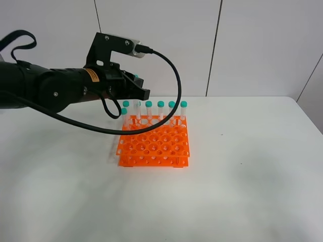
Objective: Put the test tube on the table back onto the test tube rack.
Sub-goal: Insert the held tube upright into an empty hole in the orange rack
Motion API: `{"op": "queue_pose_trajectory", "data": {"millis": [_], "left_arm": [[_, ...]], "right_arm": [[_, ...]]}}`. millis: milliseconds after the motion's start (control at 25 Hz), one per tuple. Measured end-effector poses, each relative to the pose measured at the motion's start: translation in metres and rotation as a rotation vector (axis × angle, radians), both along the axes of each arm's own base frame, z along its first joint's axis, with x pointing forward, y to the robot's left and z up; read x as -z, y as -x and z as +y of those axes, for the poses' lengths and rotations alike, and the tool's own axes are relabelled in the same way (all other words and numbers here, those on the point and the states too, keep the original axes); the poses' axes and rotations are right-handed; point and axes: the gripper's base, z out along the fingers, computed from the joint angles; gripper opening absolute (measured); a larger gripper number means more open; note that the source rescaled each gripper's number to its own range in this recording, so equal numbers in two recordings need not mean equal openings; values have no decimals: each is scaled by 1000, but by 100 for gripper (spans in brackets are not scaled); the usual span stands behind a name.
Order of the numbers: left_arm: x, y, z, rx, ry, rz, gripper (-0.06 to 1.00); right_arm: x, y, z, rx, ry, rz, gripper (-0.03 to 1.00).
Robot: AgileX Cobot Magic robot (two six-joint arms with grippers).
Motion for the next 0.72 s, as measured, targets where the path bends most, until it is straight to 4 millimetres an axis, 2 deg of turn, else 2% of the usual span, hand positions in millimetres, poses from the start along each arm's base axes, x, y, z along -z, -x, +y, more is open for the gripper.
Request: {"op": "queue_pose_trajectory", "data": {"millis": [320,720], "left_arm": [[33,-21,0,-30,22,-28,0],[54,-35,13,-68,6,-25,0]], "right_arm": [[0,0,0,0,0,0,77],[0,0,0,-2,-2,0,77]]}}
